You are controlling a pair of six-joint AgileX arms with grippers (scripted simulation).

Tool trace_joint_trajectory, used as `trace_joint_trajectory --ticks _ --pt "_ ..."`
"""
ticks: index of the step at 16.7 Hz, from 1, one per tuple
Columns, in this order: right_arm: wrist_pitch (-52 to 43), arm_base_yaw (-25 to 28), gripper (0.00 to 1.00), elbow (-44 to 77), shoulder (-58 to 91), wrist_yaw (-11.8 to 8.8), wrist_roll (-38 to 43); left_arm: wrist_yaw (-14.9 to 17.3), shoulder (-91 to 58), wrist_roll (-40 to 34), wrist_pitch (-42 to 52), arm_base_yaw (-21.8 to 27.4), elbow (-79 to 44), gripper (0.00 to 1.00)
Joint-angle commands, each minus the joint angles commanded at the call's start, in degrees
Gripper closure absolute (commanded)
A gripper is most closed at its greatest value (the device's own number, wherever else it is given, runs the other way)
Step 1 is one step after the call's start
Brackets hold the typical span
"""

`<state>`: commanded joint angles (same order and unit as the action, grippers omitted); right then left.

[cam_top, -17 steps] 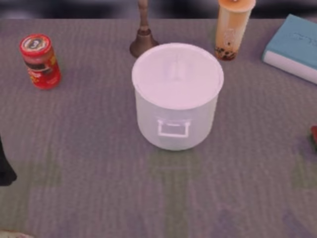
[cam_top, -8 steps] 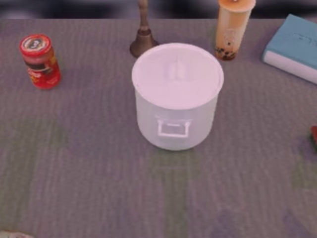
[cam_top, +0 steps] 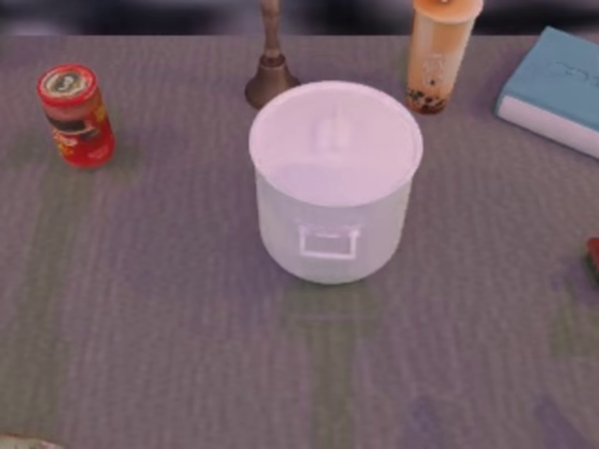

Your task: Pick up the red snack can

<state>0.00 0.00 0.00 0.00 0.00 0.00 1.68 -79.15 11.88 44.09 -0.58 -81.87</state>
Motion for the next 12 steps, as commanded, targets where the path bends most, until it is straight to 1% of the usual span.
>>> trace_joint_trajectory --ticks 7,12 --pt "0.00 0.00 0.00 0.00 0.00 0.00 0.00 1.12 -38.42 4.84 21.35 0.29 -38.22 0.00" --pt "0.00 0.00 0.00 0.00 0.00 0.00 0.00 1.80 -58.58 7.16 32.25 0.64 -57.86 0.00"
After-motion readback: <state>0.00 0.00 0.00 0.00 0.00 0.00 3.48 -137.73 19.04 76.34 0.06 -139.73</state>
